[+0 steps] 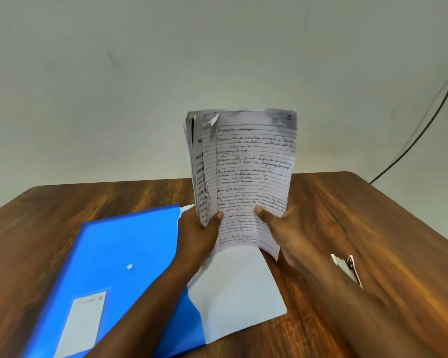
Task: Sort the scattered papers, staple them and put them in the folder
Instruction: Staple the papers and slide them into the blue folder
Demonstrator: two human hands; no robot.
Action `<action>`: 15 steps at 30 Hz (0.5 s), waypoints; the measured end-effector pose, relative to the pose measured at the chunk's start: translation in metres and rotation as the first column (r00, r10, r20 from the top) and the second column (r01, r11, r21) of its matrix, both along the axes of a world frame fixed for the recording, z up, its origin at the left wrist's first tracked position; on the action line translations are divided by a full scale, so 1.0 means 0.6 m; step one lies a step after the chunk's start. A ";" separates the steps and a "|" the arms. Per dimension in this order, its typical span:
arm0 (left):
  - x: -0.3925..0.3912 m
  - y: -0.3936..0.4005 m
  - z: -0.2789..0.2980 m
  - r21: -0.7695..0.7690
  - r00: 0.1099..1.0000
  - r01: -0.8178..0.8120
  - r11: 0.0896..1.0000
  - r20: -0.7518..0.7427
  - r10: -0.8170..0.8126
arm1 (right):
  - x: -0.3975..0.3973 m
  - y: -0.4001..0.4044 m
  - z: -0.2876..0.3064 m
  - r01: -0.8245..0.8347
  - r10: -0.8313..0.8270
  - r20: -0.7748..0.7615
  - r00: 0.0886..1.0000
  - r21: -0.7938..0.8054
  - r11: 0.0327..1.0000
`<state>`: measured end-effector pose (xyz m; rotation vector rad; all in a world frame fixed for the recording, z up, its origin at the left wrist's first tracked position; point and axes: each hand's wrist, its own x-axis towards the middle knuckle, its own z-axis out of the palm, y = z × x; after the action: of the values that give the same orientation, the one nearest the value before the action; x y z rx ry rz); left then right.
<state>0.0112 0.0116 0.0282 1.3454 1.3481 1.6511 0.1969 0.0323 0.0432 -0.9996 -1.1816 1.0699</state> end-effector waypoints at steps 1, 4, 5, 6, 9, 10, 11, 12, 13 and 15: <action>0.001 -0.001 -0.006 -0.022 1.000 0.008 1.000 0.025 -0.008 | -0.002 -0.003 -0.005 -0.014 0.014 0.010 1.000 -0.024 1.000; -0.002 0.005 0.004 -0.047 0.997 0.017 0.999 0.075 -0.013 | 0.007 0.000 0.004 -0.055 0.056 0.055 0.997 -0.026 0.998; -0.004 0.007 0.009 -0.048 0.995 0.021 0.999 0.103 -0.016 | 0.014 0.001 0.013 -0.076 0.078 0.080 0.994 -0.019 0.997; -0.005 0.006 0.016 -0.049 0.988 0.038 0.998 0.151 -0.031 | 0.023 0.002 0.022 -0.101 0.102 0.100 0.990 -0.016 0.995; -0.009 0.004 0.031 -0.031 0.937 0.139 0.990 0.327 -0.121 | 0.055 0.003 0.049 -0.190 0.192 0.151 0.970 -0.027 0.981; -0.009 0.002 0.036 -0.014 0.908 0.169 0.985 0.390 -0.151 | 0.066 0.004 0.056 -0.226 0.230 0.163 0.959 -0.043 0.973; -0.008 -0.001 0.040 0.004 0.874 0.193 0.981 0.454 -0.173 | 0.076 0.003 0.062 -0.263 0.270 0.162 0.949 -0.067 0.963; -0.006 -0.003 0.045 0.021 0.829 0.212 0.977 0.526 -0.191 | 0.083 0.004 0.065 -0.294 0.305 0.145 0.941 -0.092 0.951; -0.004 -0.004 0.047 0.030 0.779 0.224 0.974 0.596 -0.198 | 0.086 0.004 0.068 -0.315 0.326 0.116 0.938 -0.105 0.943; 0.002 -0.005 0.047 0.032 0.695 0.233 0.972 0.693 -0.190 | 0.079 0.001 0.069 -0.313 0.315 0.018 0.949 -0.071 0.947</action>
<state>0.0121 0.0085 0.0565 0.6712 0.7419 1.6834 0.2440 0.0330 0.0848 -0.8985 -1.3676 1.3578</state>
